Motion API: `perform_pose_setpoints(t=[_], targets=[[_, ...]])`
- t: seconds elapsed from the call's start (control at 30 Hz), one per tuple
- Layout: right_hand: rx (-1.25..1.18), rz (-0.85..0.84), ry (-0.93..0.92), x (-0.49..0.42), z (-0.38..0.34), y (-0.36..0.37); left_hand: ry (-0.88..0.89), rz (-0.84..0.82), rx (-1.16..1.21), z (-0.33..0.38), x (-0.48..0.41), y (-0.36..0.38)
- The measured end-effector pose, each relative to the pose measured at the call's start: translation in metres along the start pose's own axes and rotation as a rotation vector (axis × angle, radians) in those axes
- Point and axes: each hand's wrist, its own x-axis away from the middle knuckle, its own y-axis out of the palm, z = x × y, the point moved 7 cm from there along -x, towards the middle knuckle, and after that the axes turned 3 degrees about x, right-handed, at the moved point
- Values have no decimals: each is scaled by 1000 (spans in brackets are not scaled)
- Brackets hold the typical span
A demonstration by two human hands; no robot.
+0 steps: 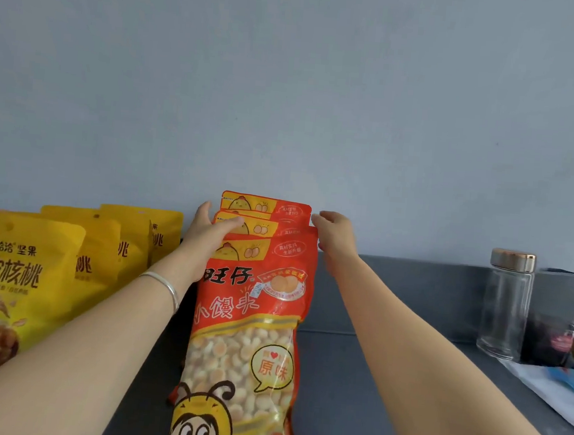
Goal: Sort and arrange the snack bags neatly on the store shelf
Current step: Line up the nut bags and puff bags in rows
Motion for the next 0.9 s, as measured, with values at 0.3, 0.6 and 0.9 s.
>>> perform_pose_setpoints(t=[0.3,0.6,0.9], targets=[[26,-28,26,-26,6,16,-135,-112,54,-16,-6,10],[79,10,-21,-28,8,14,-129,-113,11,-13,0,16],[-100,7,10,0,9,10,63,-9,-49,-1,24,-6]])
